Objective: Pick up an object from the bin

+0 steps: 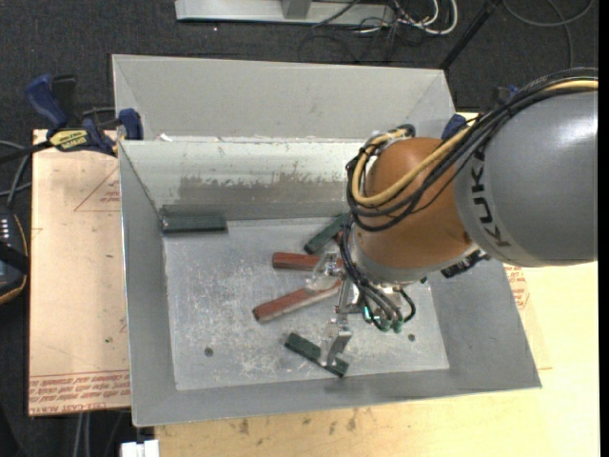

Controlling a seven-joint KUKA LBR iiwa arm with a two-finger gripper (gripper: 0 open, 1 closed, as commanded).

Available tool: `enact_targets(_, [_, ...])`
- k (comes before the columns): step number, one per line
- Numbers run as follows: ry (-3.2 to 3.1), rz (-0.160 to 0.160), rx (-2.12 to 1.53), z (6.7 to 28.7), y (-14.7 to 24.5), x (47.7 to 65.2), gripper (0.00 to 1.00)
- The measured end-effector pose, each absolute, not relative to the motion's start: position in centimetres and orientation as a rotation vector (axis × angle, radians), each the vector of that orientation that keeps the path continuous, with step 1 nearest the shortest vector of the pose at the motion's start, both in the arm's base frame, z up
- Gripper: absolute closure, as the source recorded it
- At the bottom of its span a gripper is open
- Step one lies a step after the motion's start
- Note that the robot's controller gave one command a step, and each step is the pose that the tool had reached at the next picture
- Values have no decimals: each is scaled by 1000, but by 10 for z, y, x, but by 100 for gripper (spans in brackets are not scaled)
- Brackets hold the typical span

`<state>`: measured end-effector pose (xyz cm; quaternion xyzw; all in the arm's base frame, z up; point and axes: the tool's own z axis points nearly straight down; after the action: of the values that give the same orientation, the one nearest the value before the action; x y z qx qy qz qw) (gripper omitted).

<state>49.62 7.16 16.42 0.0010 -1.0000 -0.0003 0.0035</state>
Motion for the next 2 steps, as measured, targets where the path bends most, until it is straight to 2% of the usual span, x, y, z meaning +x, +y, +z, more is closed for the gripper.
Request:
enact_targets(1, [-3141,-2,0,167,71,498,0])
enact_targets(2, [-3147,-5,227,77,69,497,100])
